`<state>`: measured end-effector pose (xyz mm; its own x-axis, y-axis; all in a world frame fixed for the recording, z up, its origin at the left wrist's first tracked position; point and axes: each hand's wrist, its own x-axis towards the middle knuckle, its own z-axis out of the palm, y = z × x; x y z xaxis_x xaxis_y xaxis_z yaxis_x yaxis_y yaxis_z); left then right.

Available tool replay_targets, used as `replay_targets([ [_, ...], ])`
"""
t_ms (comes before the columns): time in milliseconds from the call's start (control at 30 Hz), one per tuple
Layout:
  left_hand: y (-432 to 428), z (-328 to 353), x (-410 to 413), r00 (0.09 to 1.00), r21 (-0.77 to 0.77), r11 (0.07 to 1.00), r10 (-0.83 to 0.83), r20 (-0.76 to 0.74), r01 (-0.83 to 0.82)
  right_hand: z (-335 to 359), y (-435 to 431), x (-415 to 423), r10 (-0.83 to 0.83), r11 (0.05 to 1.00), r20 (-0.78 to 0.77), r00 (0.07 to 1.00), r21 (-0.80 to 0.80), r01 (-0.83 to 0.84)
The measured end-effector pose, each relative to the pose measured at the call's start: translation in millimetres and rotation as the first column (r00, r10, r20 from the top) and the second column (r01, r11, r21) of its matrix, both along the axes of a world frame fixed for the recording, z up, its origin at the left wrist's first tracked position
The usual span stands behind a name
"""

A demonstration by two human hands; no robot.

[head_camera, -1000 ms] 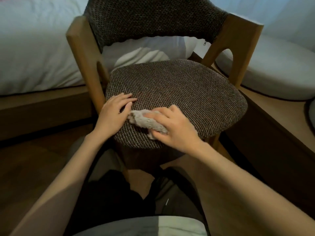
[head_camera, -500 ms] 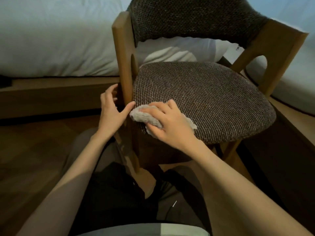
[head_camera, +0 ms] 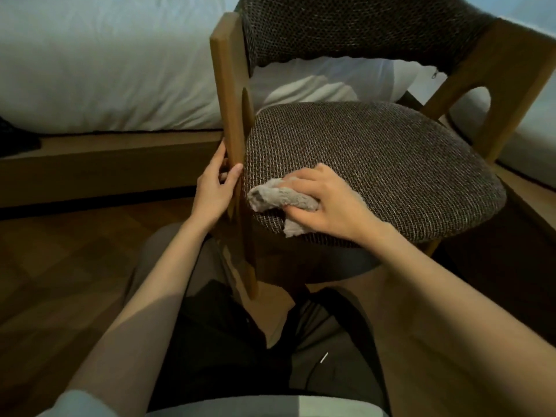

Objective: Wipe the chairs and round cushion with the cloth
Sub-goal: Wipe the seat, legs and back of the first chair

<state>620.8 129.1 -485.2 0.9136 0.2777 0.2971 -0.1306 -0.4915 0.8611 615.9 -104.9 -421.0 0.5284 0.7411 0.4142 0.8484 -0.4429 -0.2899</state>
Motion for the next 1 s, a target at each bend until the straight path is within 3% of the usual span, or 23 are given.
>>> replay_targets([
  [200,0.5,-1.0,-1.6,1.0,0.007,1.0,-0.012,-0.02,0.012,-13.5,-78.1,-10.1,-0.217,0.971,0.05,0.975,0.118,0.209],
  [467,4.6,6.4,8.6,1.0,-0.027,1.0,-0.008,0.009,0.009,-9.6,23.0,21.2,-0.139,0.99,-0.001,0.99,0.017,0.139],
  [600,3.9,11.6,19.0,0.999,-0.024,0.999,-0.031,0.031,0.031,-10.4,59.1,60.8,-0.242,0.968,-0.014,0.97,0.057,0.242],
  [1000,10.9,3.1,41.2,0.993,0.17,0.985,-0.032,0.111,0.013,-18.8,104.0,179.0,-0.448,0.89,-0.06,0.892,0.065,0.452],
])
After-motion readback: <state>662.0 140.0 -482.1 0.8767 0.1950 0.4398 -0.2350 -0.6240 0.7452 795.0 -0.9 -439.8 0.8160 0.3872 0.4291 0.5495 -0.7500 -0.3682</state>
